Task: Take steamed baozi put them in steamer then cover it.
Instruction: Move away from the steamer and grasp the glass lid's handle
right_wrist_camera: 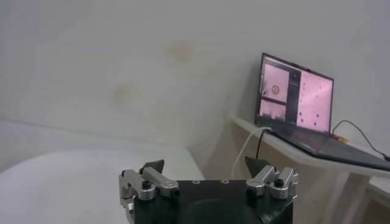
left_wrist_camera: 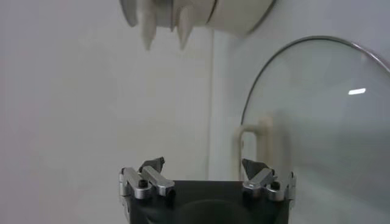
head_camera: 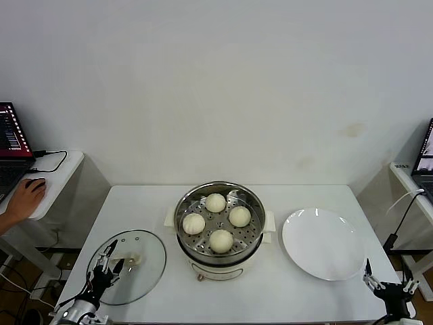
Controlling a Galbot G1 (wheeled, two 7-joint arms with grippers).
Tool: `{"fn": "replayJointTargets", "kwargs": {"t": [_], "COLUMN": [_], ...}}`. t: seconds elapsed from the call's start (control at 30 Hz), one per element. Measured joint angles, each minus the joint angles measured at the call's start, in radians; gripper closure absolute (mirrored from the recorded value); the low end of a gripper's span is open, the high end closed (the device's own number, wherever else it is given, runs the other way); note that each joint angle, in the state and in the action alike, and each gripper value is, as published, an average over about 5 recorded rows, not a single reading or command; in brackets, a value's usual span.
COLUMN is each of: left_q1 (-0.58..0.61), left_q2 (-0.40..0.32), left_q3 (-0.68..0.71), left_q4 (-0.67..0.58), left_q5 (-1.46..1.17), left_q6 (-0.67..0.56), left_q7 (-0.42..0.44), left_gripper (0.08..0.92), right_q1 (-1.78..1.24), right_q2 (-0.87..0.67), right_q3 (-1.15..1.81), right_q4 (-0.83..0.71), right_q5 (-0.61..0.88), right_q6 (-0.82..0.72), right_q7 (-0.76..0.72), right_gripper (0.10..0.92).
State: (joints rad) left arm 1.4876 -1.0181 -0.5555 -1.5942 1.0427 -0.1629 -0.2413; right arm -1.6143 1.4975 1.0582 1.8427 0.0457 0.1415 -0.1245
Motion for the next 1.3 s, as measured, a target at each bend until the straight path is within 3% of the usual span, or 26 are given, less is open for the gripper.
{"fn": "replayJointTargets", "kwargs": {"t": [0.4,1.07,1.17,1.3], "left_q1": [-0.105,-0.128,-0.122,-0.112], "left_q2": [-0.003,-0.004,-0.003,0.004], "left_q3": [0.041,0.055,0.048,0.035], "left_q4": [0.092,0.138,0.129,0.109], "left_q5": [0.003,-0.004,-0.01,-0.018], "left_q6": [0.002,-0.008,-0.015,-0.019], "left_q7": [-0.002,-0.01,-0.024,-0.035], "left_gripper": [0.204,0.771,0.832,0.845], "right_q1": [-0.004,-0.011,-0.014,-0.018], "right_q2": [0.001,0.001,-0.003,-0.003], "right_q3": [-0.002,-0.017,-0.015,-0.017], "right_q4": [-0.008,-0.003,0.001,0.006], "right_q5": [-0.012,-0.018,-0.018,-0.02], "right_q6": [0.003,0.004,0.003,0.003], "right_q7": [0.001,-0.002,-0.003,-0.005], "right_gripper": [0.203,0.203,0.203,0.203]}}
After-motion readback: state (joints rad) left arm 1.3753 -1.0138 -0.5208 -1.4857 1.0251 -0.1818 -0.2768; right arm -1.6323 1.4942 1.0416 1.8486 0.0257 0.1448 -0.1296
